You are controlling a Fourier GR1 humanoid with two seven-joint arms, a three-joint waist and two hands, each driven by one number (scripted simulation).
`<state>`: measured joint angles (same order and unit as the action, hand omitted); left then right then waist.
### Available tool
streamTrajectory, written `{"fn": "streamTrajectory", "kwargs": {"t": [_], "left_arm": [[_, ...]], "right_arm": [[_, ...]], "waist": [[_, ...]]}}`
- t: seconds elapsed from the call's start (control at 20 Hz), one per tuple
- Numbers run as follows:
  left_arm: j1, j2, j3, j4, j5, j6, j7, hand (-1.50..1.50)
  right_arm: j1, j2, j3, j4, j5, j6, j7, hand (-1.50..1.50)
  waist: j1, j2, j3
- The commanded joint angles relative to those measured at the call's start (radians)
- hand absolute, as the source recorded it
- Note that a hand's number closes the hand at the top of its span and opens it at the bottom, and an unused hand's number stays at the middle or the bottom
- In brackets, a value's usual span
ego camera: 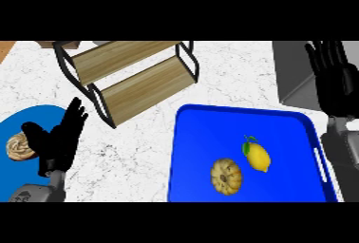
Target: Pick the squash from the tray and place it in the tiered shelf
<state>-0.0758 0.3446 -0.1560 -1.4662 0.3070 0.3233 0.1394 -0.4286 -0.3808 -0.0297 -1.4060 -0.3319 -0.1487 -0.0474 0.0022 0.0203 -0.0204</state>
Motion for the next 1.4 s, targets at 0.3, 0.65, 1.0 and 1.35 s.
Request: {"fn": "streamTrajectory", "kwargs": {"t": [0.3,0.65,1.0,1.35], "left_arm": [[-0.067,0.027,-0.018,-0.061,-0.072,0.006,-0.059,0.0],[-0.064,0.056,0.035,-0.168,-0.061,0.017,0.005,0.0],[-0.036,0.058,0.041,-0.146,-0.084,0.025,-0.027,0.0],[-0.014,0.007,-0.016,-0.165,-0.113,0.042,-0.036,0.0]], "right_arm": [[-0.147,-0.137,0.507,-0.092,0.53,0.095,0.149,1.5],[-0.119,0.078,0.687,-0.289,0.36,0.307,0.406,-1.5],[-0.325,0.021,0.865,-0.43,0.372,0.585,0.759,-1.5],[-0.524,0.082,1.063,-0.464,0.47,0.787,1.051,-1.5]], "waist": [[0.049,-0.052,0.002],[0.002,-0.027,0.02],[0.0,-0.036,0.016],[0.005,-0.039,0.016]]}}
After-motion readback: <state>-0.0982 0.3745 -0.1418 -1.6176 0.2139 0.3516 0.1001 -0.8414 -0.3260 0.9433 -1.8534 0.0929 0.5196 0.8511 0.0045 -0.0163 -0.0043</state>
